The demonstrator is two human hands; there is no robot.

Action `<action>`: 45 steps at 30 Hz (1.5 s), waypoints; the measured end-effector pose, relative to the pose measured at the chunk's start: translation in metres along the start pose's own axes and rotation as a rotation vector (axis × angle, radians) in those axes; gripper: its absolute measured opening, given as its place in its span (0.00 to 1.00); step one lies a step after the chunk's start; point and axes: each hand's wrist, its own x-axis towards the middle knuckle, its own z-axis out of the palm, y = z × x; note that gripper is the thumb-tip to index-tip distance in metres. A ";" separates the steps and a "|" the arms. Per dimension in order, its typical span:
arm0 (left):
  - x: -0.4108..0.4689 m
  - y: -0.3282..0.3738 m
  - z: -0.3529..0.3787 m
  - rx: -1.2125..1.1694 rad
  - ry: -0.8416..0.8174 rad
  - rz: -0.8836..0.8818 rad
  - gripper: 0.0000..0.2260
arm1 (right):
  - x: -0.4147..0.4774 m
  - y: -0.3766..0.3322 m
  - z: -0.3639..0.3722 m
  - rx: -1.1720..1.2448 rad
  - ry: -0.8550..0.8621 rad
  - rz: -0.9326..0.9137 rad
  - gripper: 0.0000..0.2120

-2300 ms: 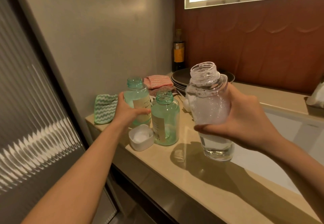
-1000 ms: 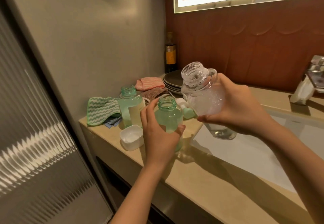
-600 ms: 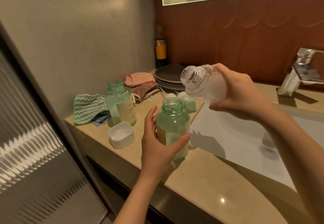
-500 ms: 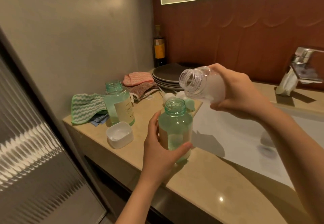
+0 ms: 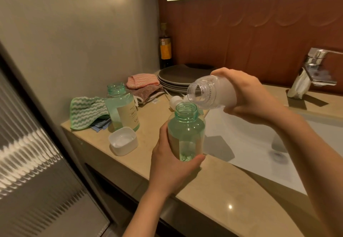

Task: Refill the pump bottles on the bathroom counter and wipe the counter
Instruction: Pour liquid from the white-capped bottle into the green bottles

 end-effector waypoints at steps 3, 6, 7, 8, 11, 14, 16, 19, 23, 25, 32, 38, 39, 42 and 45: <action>0.000 0.000 0.000 0.008 -0.001 -0.001 0.41 | 0.000 0.000 0.001 -0.031 0.010 -0.032 0.35; -0.001 0.001 0.000 0.008 -0.007 -0.006 0.41 | 0.001 0.001 0.002 -0.071 0.026 -0.052 0.34; -0.001 0.001 0.000 0.005 -0.008 -0.007 0.42 | 0.001 0.001 0.002 -0.087 0.038 -0.063 0.33; -0.001 0.001 0.000 0.006 -0.008 -0.006 0.42 | 0.001 0.002 0.002 -0.103 0.049 -0.072 0.33; -0.001 0.001 0.000 0.019 -0.012 -0.004 0.41 | 0.003 0.002 0.002 -0.133 0.077 -0.099 0.32; -0.001 0.001 0.000 0.029 -0.014 -0.003 0.41 | 0.003 0.001 0.002 -0.140 0.098 -0.116 0.31; 0.000 0.000 0.000 0.031 -0.018 0.000 0.41 | 0.003 0.001 0.001 -0.149 0.098 -0.117 0.31; 0.000 0.000 0.000 0.029 -0.023 -0.003 0.41 | 0.004 0.001 0.001 -0.180 0.095 -0.124 0.32; 0.000 0.000 0.000 0.040 -0.020 0.010 0.41 | 0.004 0.000 0.000 -0.199 0.093 -0.112 0.34; 0.000 0.000 0.000 0.038 -0.017 0.013 0.40 | 0.003 0.000 -0.001 -0.206 0.095 -0.109 0.34; 0.000 0.001 0.000 0.036 -0.028 0.012 0.40 | 0.002 -0.005 -0.005 -0.226 0.082 -0.094 0.34; 0.000 0.001 -0.001 0.040 -0.028 0.009 0.41 | 0.001 -0.009 -0.007 -0.265 0.068 -0.082 0.35; 0.000 0.001 -0.001 0.038 -0.030 0.009 0.41 | 0.001 -0.010 -0.008 -0.270 0.067 -0.081 0.35; 0.000 0.001 -0.001 0.041 -0.034 0.004 0.41 | 0.000 -0.012 -0.010 -0.283 0.061 -0.079 0.34; -0.001 0.002 -0.001 0.052 -0.031 0.009 0.40 | -0.001 -0.013 -0.012 -0.307 0.055 -0.078 0.34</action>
